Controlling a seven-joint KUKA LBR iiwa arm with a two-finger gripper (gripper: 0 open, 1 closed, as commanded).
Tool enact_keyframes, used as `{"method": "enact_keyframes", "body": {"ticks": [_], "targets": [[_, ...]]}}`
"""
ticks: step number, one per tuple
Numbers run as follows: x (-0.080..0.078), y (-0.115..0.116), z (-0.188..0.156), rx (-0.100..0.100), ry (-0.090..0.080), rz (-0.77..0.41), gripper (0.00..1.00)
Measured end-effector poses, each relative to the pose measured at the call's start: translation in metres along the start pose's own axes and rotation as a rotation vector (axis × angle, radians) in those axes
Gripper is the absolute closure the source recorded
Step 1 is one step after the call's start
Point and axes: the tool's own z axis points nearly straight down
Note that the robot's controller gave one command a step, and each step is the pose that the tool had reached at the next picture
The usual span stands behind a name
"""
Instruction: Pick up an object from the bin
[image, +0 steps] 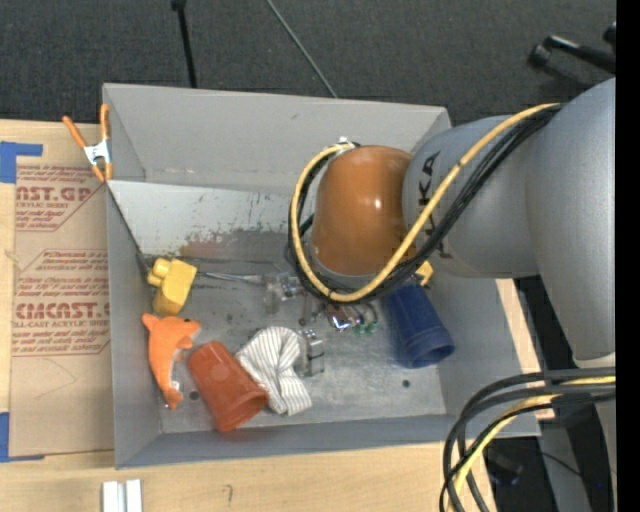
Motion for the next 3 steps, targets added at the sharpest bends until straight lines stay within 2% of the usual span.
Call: {"method": "enact_keyframes", "body": {"ticks": [1, 2, 3], "targets": [[-0.001, -0.005, 0.049, -0.001, -0.004, 0.008, 0.0], [0.001, -0.004, 0.074, 0.0, -0.008, -0.005, 1.0], [0.001, -0.004, 0.071, 0.0, -0.011, -0.008, 1.0]]}}
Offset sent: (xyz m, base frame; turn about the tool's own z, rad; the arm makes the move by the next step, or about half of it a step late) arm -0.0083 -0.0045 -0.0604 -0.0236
